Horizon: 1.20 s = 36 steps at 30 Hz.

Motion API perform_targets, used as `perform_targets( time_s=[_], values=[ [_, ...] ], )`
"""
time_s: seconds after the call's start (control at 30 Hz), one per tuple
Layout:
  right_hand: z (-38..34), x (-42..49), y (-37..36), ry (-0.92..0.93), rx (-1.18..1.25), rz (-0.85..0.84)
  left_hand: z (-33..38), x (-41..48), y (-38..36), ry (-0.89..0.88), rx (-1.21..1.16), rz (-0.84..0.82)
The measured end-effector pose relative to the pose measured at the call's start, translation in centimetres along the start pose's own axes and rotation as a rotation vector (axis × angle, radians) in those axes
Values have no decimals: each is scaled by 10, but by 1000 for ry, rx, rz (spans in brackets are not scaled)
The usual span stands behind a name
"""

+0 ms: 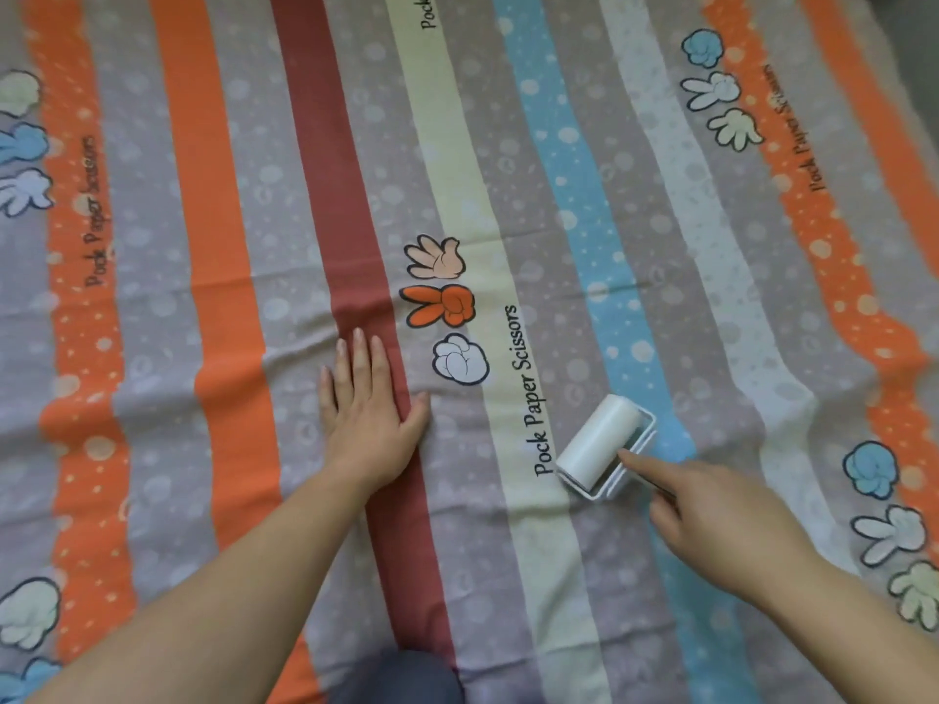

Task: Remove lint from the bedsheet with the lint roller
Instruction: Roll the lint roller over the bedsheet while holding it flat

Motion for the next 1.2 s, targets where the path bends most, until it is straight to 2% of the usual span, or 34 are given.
perform_targets(
  time_s=[0.17, 0.33, 0.47, 0.57, 0.7, 0.8, 1.0, 1.2],
  values=[
    [11, -28, 24, -32, -52, -83, -4, -3, 0, -47, -12, 35],
    [-37, -12, 47, 139, 149, 153, -11, -30, -5, -84, -6, 50],
    [-110, 43, 40, 306, 243, 262, -21, -40, -8, 71, 17, 88],
    [-151, 87, 37, 355, 303, 278, -28, -34, -9, 110, -6, 17],
    [-178, 119, 30, 319, 309, 233, -36, -23, -8, 95, -108, -127],
    [-172, 116, 25, 303, 256, 232, -35, -19, -9, 107, -77, -146],
    [-115, 76, -2, 262, 171, 199, -35, -20, -10, 90, -61, -194],
    [-61, 20, -26, 150, 83, 121, -31, -22, -7, 101, -69, -169]
  ],
)
Point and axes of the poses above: each hand's wrist, its own x-axis towards the middle knuckle, its own y-axis out of the back of the hand, z = x × y, the point moved 1 cm from there along x, towards the middle knuckle, and after that the axes turned 6 degrees about -z, right-handed, at the moved point
